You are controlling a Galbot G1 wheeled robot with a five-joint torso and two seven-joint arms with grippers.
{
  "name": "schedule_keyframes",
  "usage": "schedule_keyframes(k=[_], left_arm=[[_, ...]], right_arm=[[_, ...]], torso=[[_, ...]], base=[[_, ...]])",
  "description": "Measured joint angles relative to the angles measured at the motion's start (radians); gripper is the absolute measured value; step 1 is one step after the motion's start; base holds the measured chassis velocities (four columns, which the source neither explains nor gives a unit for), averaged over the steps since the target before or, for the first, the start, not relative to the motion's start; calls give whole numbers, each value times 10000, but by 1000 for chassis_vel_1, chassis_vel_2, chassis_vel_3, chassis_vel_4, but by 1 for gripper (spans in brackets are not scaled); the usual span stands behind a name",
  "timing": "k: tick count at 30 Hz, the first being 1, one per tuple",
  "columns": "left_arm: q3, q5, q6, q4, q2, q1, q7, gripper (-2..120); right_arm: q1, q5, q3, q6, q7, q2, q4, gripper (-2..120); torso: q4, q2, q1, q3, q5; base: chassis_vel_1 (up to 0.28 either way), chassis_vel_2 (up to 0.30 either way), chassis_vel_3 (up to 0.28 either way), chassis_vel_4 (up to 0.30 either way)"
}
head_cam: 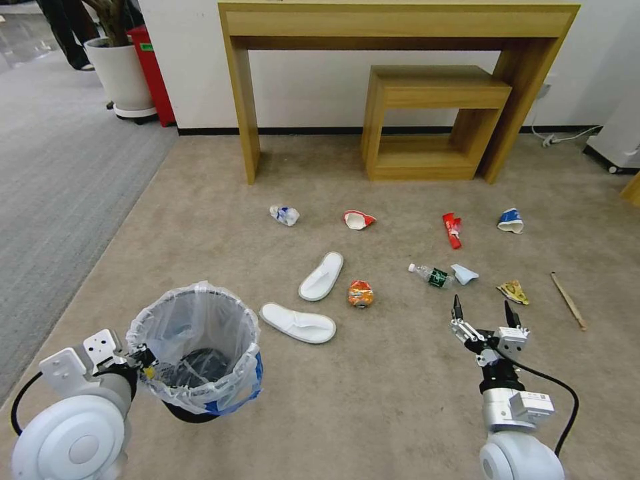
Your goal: Pick up the trash bin and place the garbage on the floor into it.
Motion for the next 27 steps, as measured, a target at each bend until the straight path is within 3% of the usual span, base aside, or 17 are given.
schedule_keyframes(k=[27], left_arm=[[-1,14,-1,6,-9,-10,14,1]], right_arm=[[8,54,-64,173,-81,-7,-54,100]], torso=[[1,0,0,0,-1]], base=[[53,56,-56,-55]])
